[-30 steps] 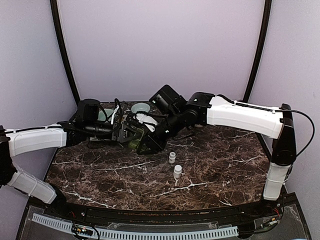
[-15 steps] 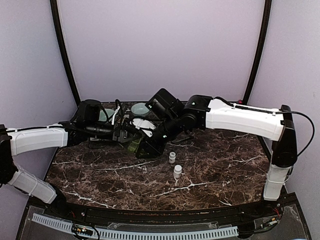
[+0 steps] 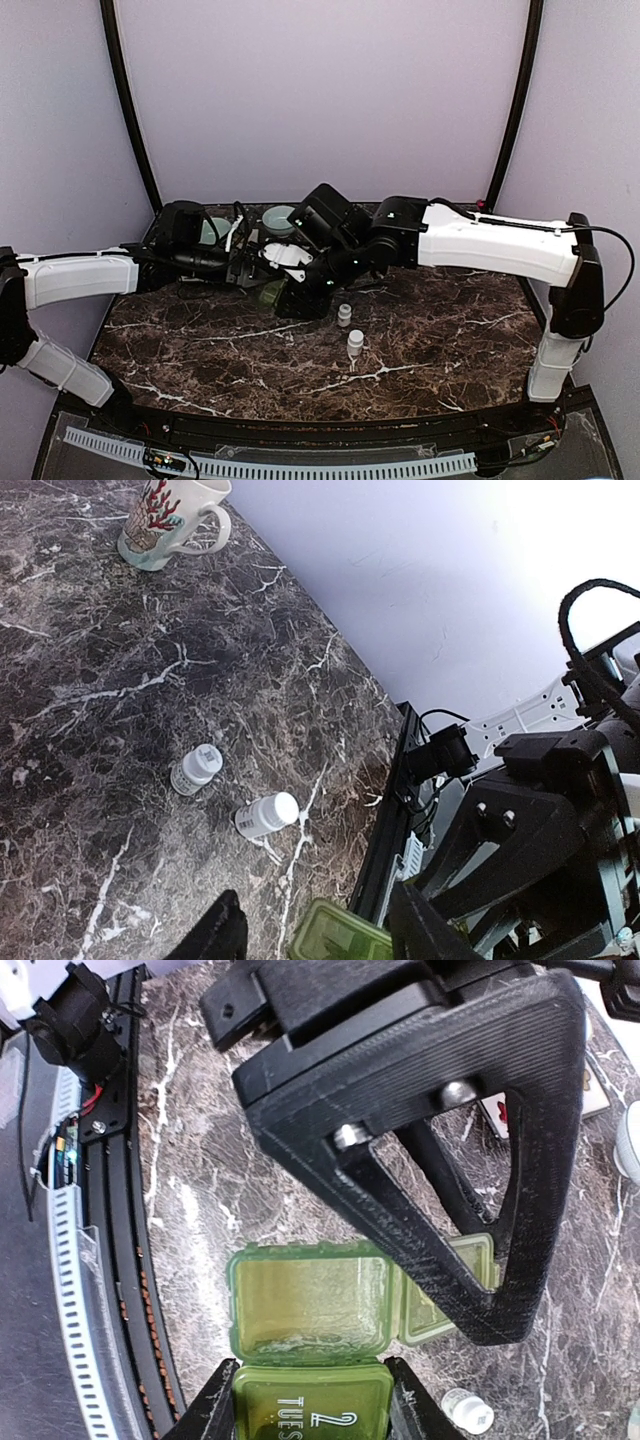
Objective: Sort the pills into containers
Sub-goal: Adjust the lid of the pill container.
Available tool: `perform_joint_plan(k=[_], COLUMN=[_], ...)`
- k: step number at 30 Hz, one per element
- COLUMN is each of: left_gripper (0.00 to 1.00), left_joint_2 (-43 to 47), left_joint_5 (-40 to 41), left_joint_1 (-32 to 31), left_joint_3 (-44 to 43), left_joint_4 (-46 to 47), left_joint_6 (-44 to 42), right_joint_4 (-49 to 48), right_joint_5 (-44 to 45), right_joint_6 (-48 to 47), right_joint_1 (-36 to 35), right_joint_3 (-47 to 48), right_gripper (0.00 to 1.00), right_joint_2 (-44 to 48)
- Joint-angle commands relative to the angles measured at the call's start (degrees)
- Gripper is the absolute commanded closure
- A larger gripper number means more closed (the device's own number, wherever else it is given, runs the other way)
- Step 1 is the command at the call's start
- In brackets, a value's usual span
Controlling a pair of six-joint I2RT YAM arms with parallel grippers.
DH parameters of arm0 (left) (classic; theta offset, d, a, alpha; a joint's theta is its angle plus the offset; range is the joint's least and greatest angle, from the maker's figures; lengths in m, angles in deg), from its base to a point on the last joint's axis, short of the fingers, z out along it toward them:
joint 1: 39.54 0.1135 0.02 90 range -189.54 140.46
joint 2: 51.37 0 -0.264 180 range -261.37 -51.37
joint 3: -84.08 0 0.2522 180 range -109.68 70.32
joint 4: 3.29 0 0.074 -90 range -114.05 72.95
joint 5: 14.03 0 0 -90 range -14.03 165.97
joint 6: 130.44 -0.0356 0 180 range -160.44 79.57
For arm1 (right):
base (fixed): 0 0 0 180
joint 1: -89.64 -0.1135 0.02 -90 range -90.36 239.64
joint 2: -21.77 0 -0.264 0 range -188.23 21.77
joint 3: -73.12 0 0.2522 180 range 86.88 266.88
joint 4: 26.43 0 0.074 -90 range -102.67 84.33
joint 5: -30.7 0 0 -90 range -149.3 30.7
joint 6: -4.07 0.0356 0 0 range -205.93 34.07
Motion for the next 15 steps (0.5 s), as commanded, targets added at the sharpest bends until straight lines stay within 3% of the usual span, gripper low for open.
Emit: perform_joint_plan(k=[1,8,15], left_gripper=[0.49,0.46,0.36], left_joint_2=[-1.23,-1.68,0.28], left_joint_5=[-2.25,-1.79,5.67], left_joint_1=[0.19,0.15,0.14], left_joint_3=[-1.52,-2.45,-2.70], left_joint_4=[-2.01,-2.31,-1.33], left_joint_6=[0.09,-0.10,0.18], right_joint_4=[-3.24,-3.27,-3.28], right_joint_5=[4.30,4.93,4.70], right_joint_6=[-1.55,-1.62,-1.62], right_joint_1=[-1.15,-1.28,-1.26], right_joint_3=[-1.12,-1.81,-2.15], right_gripper=[1.00,1.00,1.00], right_joint_2=[2.50,2.29,1.62])
